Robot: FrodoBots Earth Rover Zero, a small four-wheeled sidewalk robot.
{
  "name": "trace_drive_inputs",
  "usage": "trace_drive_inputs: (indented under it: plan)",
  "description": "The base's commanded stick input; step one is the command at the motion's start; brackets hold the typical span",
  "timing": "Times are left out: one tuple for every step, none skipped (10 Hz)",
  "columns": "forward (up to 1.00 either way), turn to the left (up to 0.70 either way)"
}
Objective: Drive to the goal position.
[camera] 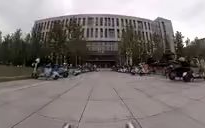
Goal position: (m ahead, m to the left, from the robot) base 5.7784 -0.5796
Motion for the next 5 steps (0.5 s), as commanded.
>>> trace_drive_inputs:
  plan:
    - [0.7, 0.0]
    - [0.7, 0.0]
    - [0.7, 0.0]
    - [0.7, 0.0]
    - [0.7, 0.0]
